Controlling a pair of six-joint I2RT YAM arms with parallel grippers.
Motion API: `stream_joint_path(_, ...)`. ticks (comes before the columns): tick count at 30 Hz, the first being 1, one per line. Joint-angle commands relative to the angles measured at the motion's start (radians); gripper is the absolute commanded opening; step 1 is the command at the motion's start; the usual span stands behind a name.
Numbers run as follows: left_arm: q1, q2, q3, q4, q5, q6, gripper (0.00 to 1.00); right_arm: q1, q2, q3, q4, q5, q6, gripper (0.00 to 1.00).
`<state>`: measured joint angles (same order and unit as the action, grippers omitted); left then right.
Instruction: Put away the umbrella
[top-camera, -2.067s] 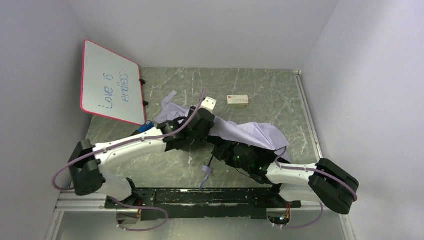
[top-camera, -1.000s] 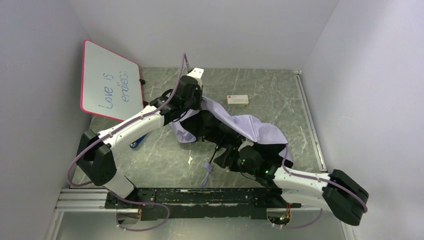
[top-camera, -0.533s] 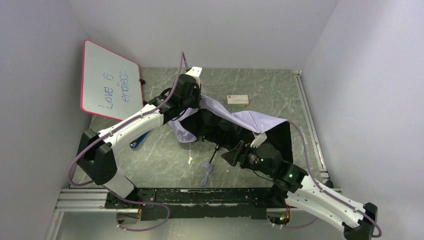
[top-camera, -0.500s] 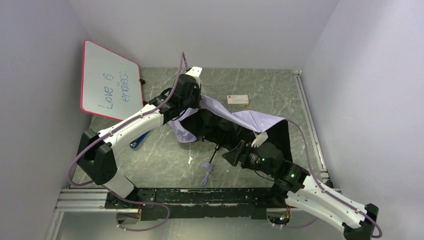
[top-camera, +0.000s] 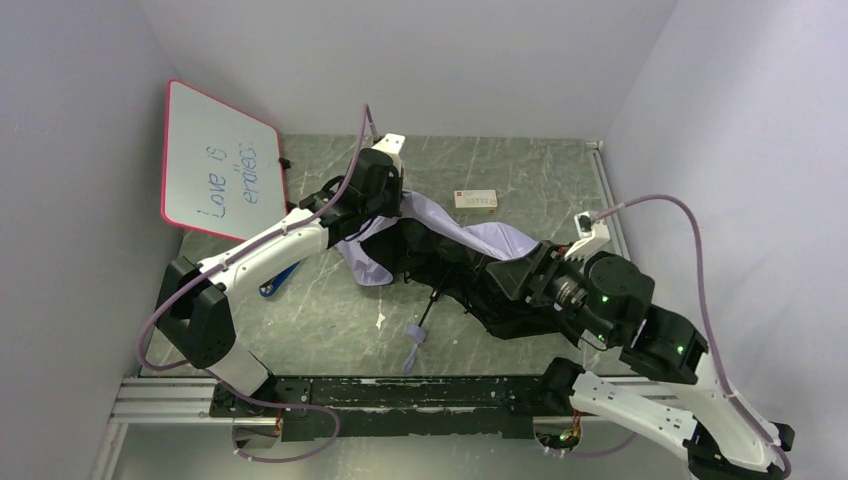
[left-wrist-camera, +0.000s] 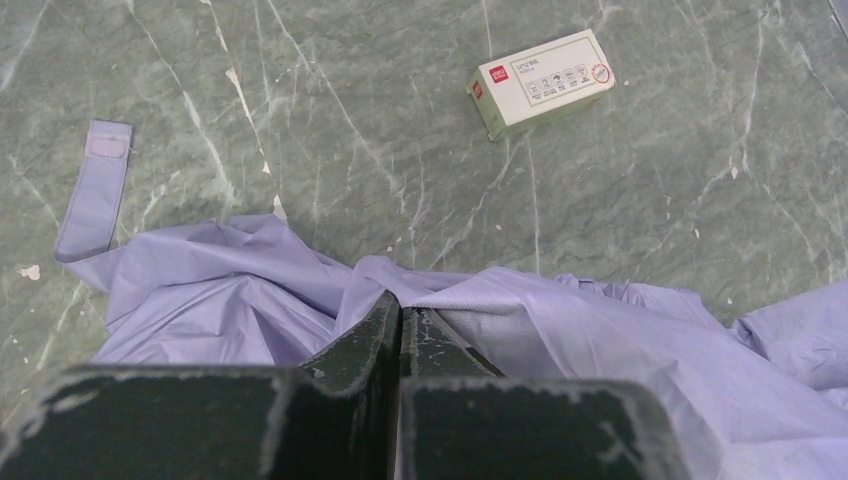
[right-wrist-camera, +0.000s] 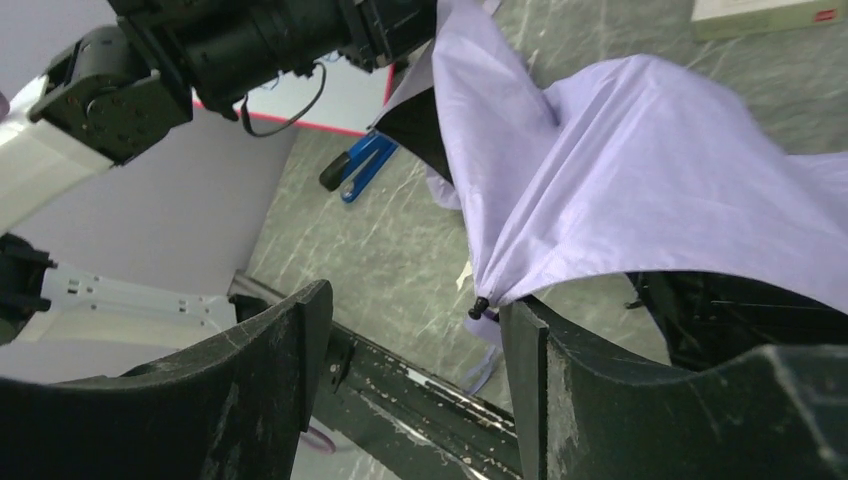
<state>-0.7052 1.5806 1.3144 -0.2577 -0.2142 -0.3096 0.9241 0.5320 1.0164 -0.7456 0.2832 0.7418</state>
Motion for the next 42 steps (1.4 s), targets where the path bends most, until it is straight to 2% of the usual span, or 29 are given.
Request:
stream_joint_path(1, 0.007, 0.003, 0.001, 0.037, 0.024, 0.001, 0.05, -0.002, 0.038, 0.134, -0.162, 0.102, -0.037, 0.64)
stream_joint_path(7, 0.008, 0.010, -0.001, 0.041, 0.074, 0.016, 0.05, -0.001, 0.147, 0.249, -0.174, 0.112, -0.101, 0.63)
stream_joint_path(12, 0.006, 0.020, -0.003, 0.040, 0.086, 0.022, 0.05, -0.001, 0.248, 0.273, -0.088, -0.042, -0.167, 0.61)
stream_joint_path(14, 0.006, 0.022, -0.001, 0.042, 0.097, 0.024, 0.05, -0.001, 0.264, 0.261, -0.068, 0.001, -0.164, 0.60)
stream_joint_path(17, 0.003, 0.020, 0.001, 0.046, 0.119, 0.034, 0.06, -0.001, 0.308, 0.238, -0.106, 0.178, -0.157, 0.59)
stream_joint_path(21, -0.005, 0.001, 0.008, 0.034, 0.150, 0.062, 0.23, -0.002, 0.387, 0.173, -0.160, 0.386, -0.121, 0.58)
stream_joint_path(24, -0.005, -0.028, 0.015, 0.016, 0.186, 0.081, 0.37, -0.037, 0.443, 0.115, -0.165, 0.454, -0.113, 0.56)
stream_joint_path(26, -0.005, -0.050, 0.013, 0.001, 0.202, 0.093, 0.43, -0.107, 0.462, 0.072, -0.116, 0.399, -0.148, 0.54)
stream_joint_path(29, 0.001, -0.073, 0.005, -0.034, 0.184, 0.107, 0.48, -0.241, 0.461, -0.025, 0.014, 0.212, -0.211, 0.52)
stream_joint_path(34, 0.011, -0.095, -0.055, -0.057, 0.160, 0.105, 0.55, -0.362, 0.483, -0.185, 0.182, 0.037, -0.234, 0.52)
stream_joint_path(38, 0.011, -0.072, -0.104, -0.034, 0.165, 0.076, 0.55, -0.419, 0.524, -0.294, 0.345, -0.118, -0.224, 0.51)
stream_joint_path(42, 0.011, -0.012, -0.116, -0.013, 0.176, 0.028, 0.51, -0.440, 0.572, -0.367, 0.487, -0.248, -0.186, 0.50)
